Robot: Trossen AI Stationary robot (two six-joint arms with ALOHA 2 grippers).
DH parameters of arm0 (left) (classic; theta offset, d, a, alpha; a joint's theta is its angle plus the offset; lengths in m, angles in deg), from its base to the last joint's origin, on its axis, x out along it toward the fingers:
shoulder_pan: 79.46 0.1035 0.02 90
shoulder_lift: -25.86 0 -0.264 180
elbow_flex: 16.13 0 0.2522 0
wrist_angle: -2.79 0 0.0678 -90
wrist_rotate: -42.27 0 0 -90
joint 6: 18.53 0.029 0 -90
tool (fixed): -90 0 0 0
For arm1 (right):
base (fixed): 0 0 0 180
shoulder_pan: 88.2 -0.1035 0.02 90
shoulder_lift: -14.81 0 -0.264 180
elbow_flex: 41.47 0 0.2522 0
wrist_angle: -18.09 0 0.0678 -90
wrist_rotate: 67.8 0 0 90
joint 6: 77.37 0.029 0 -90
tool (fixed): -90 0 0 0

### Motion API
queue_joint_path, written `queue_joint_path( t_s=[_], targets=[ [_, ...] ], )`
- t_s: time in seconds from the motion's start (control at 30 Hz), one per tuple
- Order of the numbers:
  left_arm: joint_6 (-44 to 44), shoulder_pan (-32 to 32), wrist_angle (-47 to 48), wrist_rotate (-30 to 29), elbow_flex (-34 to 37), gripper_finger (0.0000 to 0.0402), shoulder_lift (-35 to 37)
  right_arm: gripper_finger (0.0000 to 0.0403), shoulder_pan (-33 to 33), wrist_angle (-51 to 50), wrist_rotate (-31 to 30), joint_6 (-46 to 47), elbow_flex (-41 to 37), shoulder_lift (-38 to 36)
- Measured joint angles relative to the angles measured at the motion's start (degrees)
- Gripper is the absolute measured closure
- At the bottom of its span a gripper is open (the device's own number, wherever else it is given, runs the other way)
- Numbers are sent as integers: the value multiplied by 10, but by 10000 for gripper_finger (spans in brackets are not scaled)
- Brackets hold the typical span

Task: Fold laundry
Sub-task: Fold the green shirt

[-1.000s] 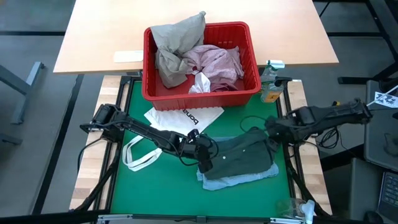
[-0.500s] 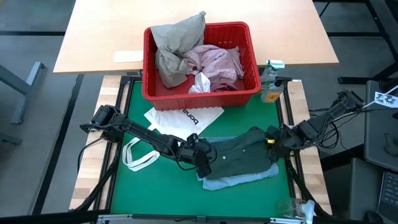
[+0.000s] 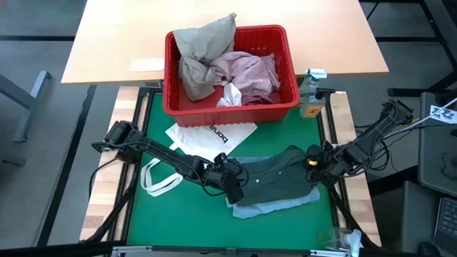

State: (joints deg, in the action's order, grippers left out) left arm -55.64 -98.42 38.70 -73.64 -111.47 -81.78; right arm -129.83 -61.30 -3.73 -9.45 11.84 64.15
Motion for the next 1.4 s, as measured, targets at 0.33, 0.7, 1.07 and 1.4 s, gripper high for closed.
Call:
queue_joint_path(
  t_s=[0.33, 0.7, 1.07, 1.4],
  targets=[
    [1, 0, 0, 0, 0, 262, 0, 260, 0, 45, -19, 9, -51, 0],
    [2, 0, 0, 0, 0, 262, 0, 260, 0, 103, -37, -66, -51, 0],
    [2, 1, 0, -1, 0, 262, 0, 261, 0, 107, -120, -64, -51, 0],
    [2, 1, 0, -5, 0, 262, 0, 392, 0, 123, -81, -62, -48, -3]
  ],
)
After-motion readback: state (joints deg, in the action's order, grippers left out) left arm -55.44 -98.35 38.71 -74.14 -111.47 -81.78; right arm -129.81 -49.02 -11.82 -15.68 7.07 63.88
